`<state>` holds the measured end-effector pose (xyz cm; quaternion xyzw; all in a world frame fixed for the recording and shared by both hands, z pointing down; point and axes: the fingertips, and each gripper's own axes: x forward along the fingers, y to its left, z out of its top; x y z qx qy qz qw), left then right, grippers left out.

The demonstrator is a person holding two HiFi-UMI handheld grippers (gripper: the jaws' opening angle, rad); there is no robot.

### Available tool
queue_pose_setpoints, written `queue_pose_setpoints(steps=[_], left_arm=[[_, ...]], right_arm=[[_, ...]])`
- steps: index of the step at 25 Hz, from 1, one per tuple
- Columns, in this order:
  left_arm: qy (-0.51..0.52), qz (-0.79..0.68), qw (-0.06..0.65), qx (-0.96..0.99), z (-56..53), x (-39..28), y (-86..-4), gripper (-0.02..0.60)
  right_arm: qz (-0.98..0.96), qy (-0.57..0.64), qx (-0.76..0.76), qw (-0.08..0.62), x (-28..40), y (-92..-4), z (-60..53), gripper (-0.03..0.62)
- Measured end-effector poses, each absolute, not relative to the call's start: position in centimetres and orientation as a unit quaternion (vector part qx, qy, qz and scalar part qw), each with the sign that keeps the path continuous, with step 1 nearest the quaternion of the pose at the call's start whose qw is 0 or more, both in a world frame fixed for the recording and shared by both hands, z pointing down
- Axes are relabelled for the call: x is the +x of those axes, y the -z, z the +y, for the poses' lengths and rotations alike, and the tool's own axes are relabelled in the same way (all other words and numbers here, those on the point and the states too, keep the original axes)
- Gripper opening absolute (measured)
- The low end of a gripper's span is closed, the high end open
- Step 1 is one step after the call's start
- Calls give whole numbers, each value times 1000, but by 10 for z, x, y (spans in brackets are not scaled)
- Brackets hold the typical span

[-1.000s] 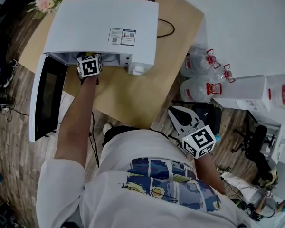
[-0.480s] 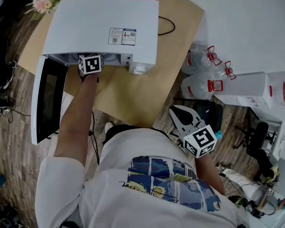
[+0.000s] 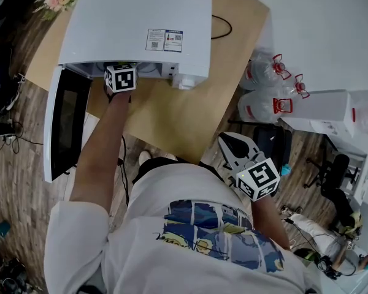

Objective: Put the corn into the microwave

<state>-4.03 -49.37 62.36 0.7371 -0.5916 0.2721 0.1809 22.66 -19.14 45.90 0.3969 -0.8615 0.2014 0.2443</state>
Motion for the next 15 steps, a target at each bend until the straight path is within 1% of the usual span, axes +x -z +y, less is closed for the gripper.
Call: queue_pose_setpoints(steps=[9,15], left_arm=[[-264,-581,182,748,-468,-48,-618,308],[-257,-575,192,752,-443,-49,-610,314]], right_arm=[[-865,-204,394,234,211,-461,-182,20],[-870,-199,377,250,195,-470,-170,20]])
